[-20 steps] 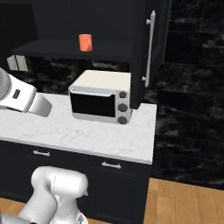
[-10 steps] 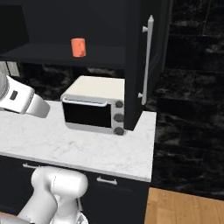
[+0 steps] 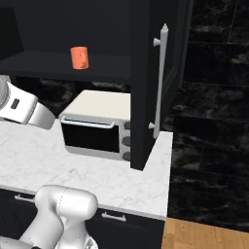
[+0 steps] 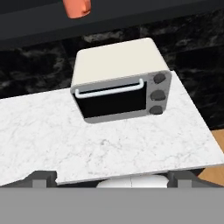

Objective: Gather all objects into one cabinet and sort the glasses and bowls to opposite sides.

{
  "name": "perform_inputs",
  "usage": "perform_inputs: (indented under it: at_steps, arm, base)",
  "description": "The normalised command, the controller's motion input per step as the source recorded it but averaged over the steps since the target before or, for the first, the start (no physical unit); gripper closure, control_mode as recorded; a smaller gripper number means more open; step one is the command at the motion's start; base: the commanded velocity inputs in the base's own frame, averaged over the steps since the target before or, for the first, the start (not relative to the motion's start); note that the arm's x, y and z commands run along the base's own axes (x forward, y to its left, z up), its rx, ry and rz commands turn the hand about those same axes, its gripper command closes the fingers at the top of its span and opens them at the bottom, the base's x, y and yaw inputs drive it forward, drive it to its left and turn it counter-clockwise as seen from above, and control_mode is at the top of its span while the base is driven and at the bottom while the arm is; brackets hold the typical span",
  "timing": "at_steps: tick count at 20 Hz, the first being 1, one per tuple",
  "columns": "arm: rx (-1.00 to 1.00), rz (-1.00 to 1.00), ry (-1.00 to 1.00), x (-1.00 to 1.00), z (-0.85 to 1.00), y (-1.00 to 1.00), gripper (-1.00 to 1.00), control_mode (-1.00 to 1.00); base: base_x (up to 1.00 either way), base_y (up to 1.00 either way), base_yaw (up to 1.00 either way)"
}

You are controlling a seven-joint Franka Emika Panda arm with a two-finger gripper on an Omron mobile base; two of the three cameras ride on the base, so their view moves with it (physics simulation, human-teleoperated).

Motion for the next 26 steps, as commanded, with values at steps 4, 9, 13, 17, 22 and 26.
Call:
perform_inputs:
  at_steps: [4, 9, 13, 17, 22, 26]
  arm:
    - [0.00, 0.00, 0.00, 0.00, -0.04, 0.24, -1.00, -1.00]
    - [-0.02, 0.00, -0.13, 0.20, -0.04, 0.14, -1.00, -1.00]
    - [0.01, 0.05, -0.22, 0.64, 0.09, 0.04, -1.00, -1.00]
    - [0.15, 0.21, -0.10, 0.18, 0.34, 0.00, -1.00, -1.00]
    - [0.26, 0.37, -0.01, -0.01, 0.09, 0.00, -1.00, -1.00]
    - [-0.10, 0.31, -0.19, 0.02, -0.31, 0.08, -1.00, -1.00]
  base:
    - [0.00, 0.00, 0.00]
    - [0.00, 0.00, 0.00]
    - [0.00, 0.00, 0.00]
    - [0.00, 0.00, 0.00]
    - [0.00, 0.00, 0.00]
    - [0.00, 0.00, 0.00]
